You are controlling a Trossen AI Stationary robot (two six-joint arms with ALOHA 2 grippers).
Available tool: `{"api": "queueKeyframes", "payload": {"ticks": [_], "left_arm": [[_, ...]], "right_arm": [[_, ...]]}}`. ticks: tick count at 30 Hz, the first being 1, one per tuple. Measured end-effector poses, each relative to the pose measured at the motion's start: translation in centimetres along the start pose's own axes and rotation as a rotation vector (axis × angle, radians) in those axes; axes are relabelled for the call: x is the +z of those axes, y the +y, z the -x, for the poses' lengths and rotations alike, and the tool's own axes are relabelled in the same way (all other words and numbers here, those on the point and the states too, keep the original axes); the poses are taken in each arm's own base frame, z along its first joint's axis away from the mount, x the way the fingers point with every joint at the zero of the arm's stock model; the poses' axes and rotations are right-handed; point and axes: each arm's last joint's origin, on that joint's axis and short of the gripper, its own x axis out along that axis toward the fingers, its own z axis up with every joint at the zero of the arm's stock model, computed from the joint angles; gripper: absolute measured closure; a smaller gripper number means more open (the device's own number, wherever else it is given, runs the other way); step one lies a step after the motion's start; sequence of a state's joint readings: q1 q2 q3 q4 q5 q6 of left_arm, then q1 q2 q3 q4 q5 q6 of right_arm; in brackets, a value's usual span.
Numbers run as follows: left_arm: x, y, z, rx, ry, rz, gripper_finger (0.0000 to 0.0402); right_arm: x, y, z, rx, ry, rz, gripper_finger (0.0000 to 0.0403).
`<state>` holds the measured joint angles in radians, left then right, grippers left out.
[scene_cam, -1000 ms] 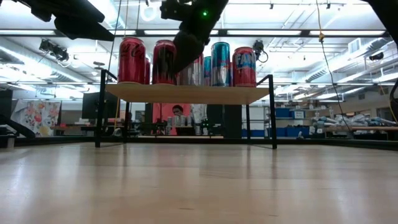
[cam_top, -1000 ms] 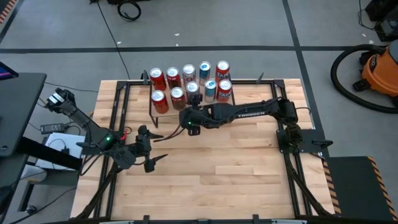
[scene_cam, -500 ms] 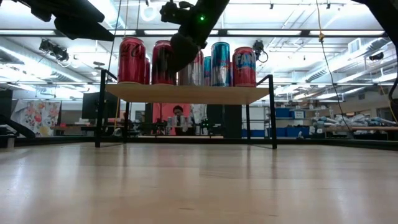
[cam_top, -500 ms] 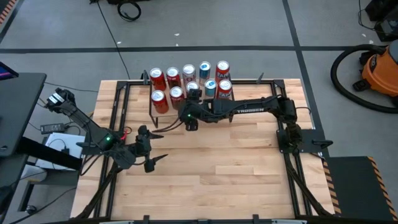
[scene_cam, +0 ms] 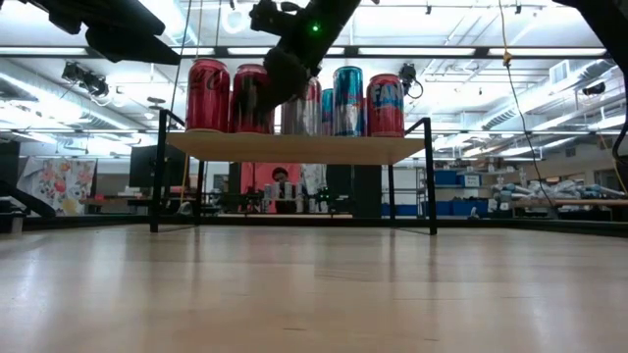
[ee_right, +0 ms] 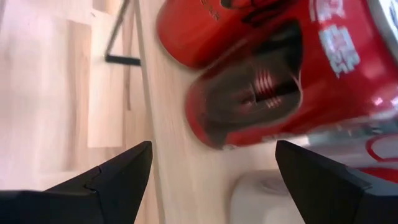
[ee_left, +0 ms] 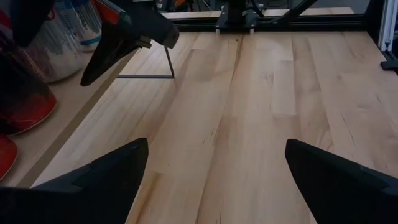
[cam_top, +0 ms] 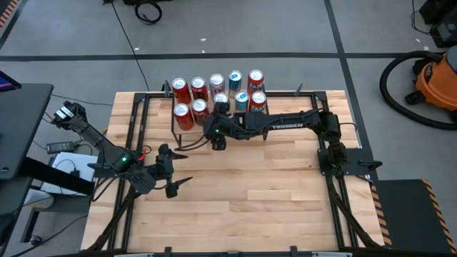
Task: Place canned beverage on shelf
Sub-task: Adjust the white soda can on the shelf
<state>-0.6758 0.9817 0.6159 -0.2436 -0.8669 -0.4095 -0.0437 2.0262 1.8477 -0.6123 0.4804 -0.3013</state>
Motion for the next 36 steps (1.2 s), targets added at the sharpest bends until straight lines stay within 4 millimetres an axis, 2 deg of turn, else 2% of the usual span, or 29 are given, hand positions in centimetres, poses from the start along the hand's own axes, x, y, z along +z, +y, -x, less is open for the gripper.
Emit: {"api": "queueKeyframes", "payload": {"ticks": [10, 14, 20, 25, 30, 36], "left_arm": [[0.0, 0.0, 0.0, -0.001, 0.0, 0.0, 0.001], [0.0, 0.0, 0.0, 0.0, 0.0, 0.0, 0.001], [0.2, -0.1, 0.0, -0.006, -0.013, 0.012, 0.001], [0.6, -0.3, 0.0, -0.019, -0.049, -0.003, 0.001], [1.0, -0.4, 0.0, -0.027, -0.072, 0.004, 0.001], [1.0, -0.4, 0.0, -0.027, -0.073, 0.012, 0.001]], "right_arm": [[-0.2, 1.7, 1.1, -0.087, 0.081, 0.113, 0.0051], [0.3, 1.7, 2.1, -0.122, 0.069, 0.139, 0.0051], [2.1, -0.2, 5.0, -0.108, 0.05, 0.129, 0.0051], [4.1, -3.0, 7.1, 0.04, -0.112, 0.068, 0.0051], [4.7, -5.5, 7.2, 0.092, -0.196, -0.006, 0.0054], [4.7, -6.5, 7.1, 0.118, -0.219, -0.035, 0.0056]]}}
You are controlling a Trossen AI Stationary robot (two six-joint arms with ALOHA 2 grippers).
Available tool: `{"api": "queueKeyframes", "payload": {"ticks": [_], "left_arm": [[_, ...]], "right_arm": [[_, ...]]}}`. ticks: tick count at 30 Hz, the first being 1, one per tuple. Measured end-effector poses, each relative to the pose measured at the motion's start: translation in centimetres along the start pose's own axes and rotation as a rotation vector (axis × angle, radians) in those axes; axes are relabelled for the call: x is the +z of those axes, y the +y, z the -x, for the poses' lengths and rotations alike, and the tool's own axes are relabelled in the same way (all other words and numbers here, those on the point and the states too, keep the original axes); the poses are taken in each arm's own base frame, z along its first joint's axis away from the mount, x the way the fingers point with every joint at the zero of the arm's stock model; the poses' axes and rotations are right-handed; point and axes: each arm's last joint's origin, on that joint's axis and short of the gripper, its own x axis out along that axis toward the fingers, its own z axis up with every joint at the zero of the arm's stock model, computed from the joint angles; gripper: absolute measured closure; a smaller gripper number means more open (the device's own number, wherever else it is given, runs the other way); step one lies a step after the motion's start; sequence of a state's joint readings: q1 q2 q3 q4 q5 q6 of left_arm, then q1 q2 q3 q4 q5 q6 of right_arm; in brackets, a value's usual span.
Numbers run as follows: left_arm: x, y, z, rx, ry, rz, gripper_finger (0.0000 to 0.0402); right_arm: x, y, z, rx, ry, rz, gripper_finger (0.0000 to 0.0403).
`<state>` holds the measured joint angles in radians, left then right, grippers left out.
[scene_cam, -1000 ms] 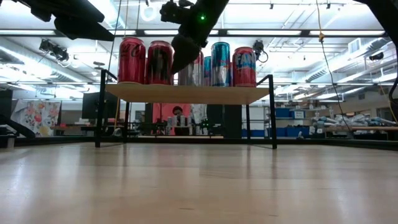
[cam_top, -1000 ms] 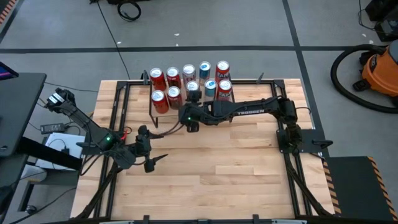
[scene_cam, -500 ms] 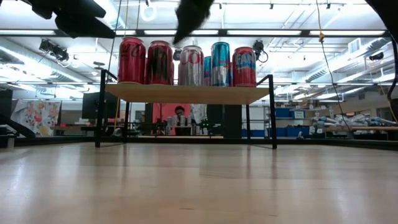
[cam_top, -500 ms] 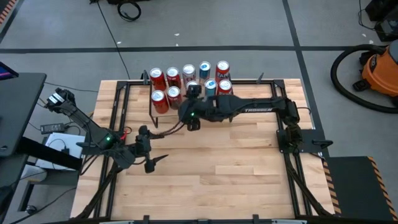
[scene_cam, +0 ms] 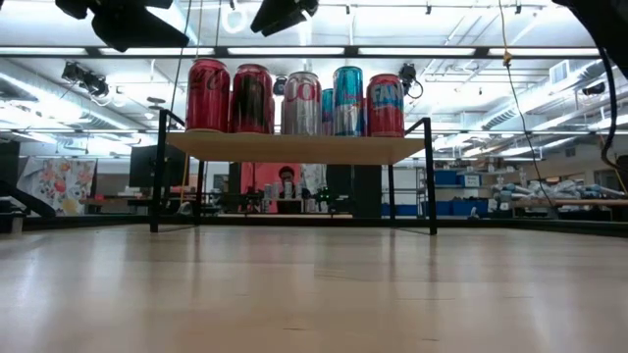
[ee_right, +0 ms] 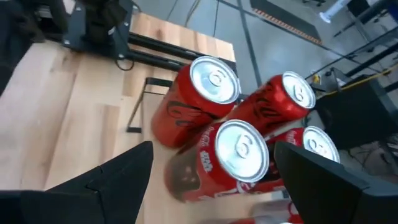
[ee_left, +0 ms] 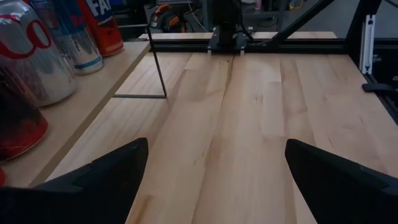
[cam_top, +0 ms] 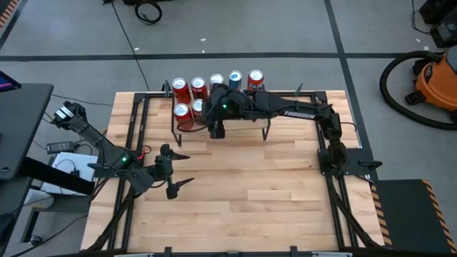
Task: Place canned beverage on shelf
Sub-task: Adjust the white soda can on the shelf
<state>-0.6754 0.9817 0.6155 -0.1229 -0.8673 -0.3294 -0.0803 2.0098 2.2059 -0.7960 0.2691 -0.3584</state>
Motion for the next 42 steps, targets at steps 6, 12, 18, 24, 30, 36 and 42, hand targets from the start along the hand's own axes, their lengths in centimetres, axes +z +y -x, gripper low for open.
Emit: {"api": "queueKeyframes", "payload": {"ticks": [6, 12, 18, 24, 30, 36, 42], "left_arm": [[0.2, 0.3, -0.3, 0.019, -0.004, 0.024, 0.001], [0.2, 0.5, -0.5, 0.035, -0.004, 0.057, 0.001], [0.2, 0.5, -0.5, 0.011, 0.005, 0.073, 0.001], [0.2, 0.5, -0.5, 0.002, 0.008, 0.098, 0.001], [0.2, 0.4, -0.5, -0.009, 0.013, 0.116, 0.001], [0.2, 0.4, -0.5, -0.018, 0.016, 0.124, 0.001], [0.2, 0.4, -0.5, -0.018, 0.016, 0.123, 0.001]], "right_arm": [[-0.1, -1.0, -0.3, 0.015, -0.033, -0.03, 0.0057], [-1.1, -2.6, -0.7, -0.041, 0.027, -0.033, 0.0057], [-2.1, -4.2, -1.1, -0.025, 0.055, -0.077, 0.0057], [-1.5, -4.3, -1.6, 0.092, -0.093, -0.121, 0.0057], [-3.0, -3.9, -3.7, 0.099, -0.087, -0.133, 0.0057], [-4.1, -3.4, -5.0, 0.101, -0.062, -0.132, 0.0057], [-4.4, -3.8, -5.1, 0.097, -0.059, -0.14, 0.0057]]}}
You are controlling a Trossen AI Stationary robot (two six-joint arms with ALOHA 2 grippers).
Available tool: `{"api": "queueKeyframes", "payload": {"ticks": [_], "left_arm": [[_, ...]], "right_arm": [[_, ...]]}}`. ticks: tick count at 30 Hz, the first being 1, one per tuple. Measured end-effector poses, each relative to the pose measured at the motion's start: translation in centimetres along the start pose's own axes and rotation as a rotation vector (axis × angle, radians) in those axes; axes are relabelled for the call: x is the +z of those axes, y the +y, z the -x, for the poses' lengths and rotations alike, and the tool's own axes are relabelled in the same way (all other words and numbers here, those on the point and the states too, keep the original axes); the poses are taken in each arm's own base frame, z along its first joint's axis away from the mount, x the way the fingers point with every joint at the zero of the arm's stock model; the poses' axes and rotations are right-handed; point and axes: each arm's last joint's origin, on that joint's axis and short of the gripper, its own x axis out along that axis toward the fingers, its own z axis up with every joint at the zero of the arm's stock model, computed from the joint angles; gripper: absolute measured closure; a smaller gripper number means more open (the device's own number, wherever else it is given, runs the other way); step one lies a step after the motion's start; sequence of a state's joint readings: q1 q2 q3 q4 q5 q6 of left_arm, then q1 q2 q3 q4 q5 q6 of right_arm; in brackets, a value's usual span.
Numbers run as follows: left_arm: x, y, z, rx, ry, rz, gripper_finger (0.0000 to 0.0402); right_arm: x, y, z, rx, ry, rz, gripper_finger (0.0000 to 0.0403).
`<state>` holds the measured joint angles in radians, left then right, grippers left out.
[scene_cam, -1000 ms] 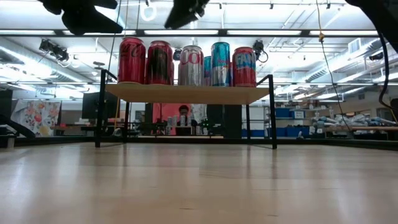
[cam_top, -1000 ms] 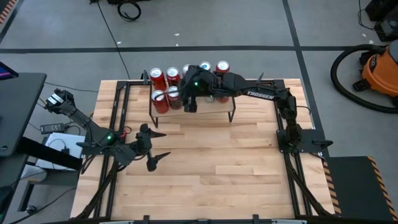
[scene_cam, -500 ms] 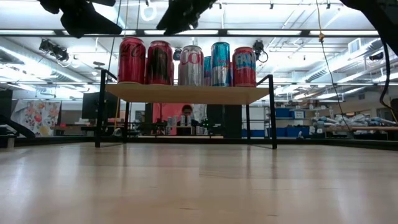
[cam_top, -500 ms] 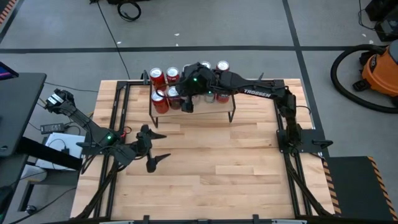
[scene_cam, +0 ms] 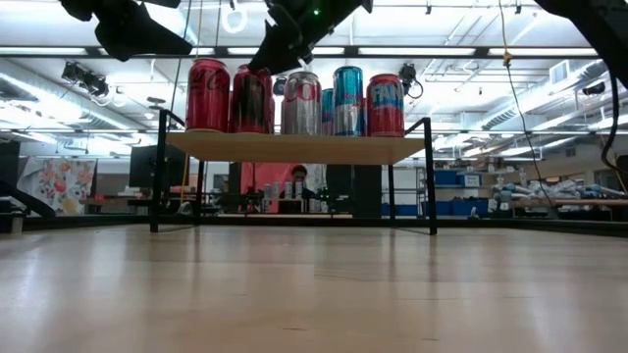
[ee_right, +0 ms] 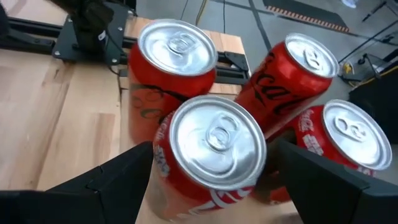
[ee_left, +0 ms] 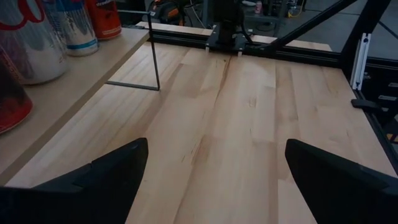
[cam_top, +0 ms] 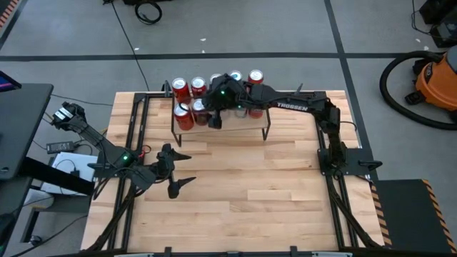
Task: Place canned beverage on shelf
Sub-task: Adjust the white soda can on the shelf
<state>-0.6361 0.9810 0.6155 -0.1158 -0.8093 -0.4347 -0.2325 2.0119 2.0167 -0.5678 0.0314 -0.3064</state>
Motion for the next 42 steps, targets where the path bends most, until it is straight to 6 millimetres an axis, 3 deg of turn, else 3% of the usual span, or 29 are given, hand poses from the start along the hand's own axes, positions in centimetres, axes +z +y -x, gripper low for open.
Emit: {"api": "queueKeyframes", "payload": {"ticks": [20, 32, 42], "left_arm": [[-0.01, -0.01, -0.01, -0.002, 0.001, 0.0, 0.001], [-0.01, -0.01, -0.01, -0.002, 0.001, 0.0, 0.001], [-0.01, -0.01, -0.01, -0.002, 0.001, 0.01, 0.001]], "right_arm": [[-0.34, -1.0, -0.01, 0.06, -0.011, -0.188, 0.0058], [-0.32, -0.99, 0.04, 0.064, -0.012, -0.191, 0.012], [-0.43, -1.07, 0.14, 0.065, 0.003, -0.193, 0.013]]}}
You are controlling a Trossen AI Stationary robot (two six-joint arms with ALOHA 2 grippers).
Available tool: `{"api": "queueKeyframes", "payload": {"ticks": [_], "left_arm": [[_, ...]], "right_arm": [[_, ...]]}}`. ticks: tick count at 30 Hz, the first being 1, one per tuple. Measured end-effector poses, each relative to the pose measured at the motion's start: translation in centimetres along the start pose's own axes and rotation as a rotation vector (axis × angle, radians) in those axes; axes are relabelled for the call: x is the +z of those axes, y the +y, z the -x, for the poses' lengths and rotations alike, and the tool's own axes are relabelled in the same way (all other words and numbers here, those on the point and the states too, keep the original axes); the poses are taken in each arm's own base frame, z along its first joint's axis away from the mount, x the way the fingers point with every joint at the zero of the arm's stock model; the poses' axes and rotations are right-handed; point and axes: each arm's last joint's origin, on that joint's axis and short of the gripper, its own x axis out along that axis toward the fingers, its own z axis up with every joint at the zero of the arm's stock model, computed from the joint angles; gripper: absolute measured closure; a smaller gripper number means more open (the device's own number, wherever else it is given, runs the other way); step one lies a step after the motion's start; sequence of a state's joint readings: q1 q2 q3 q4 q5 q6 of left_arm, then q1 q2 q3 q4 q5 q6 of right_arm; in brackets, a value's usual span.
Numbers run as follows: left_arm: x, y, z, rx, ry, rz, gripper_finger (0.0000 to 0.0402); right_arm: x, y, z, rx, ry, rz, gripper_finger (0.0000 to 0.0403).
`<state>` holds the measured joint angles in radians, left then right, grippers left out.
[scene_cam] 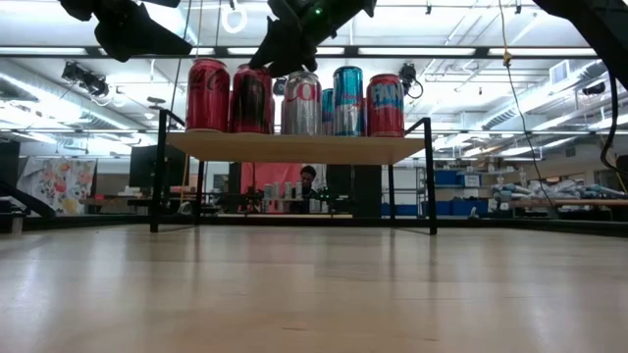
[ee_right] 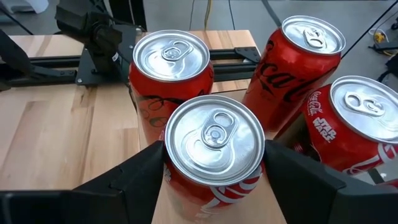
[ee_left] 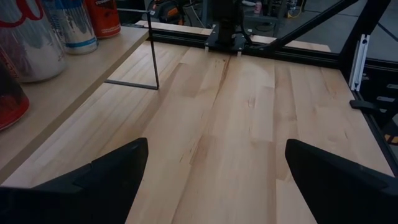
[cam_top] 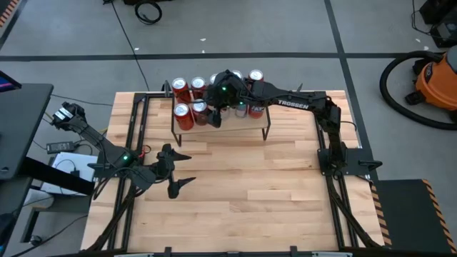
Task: Place canned beverage on shelf
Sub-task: Adjust the white soda can on the shelf
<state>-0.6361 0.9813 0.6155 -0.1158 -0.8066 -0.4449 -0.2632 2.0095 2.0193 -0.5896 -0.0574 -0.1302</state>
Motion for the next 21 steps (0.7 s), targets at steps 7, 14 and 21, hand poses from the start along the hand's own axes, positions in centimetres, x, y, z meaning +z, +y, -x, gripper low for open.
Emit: {"api": "queueKeyframes", "payload": {"ticks": [7, 14, 21], "left_arm": [[0.0, -0.01, 0.01, -0.001, 0.0, 0.0, 0.001], [0.0, -0.01, 0.01, -0.001, 0.0, 0.0, 0.001], [0.0, -0.01, 0.01, -0.001, 0.0, -0.001, 0.001]], "right_arm": [[-0.23, -0.59, 0.1, -0.008, 0.019, -0.009, 0.0131], [-0.28, -0.64, 0.3, -0.009, 0.03, -0.006, 0.0131], [-0.35, -0.63, 0.31, -0.008, 0.038, -0.003, 0.0131]]}}
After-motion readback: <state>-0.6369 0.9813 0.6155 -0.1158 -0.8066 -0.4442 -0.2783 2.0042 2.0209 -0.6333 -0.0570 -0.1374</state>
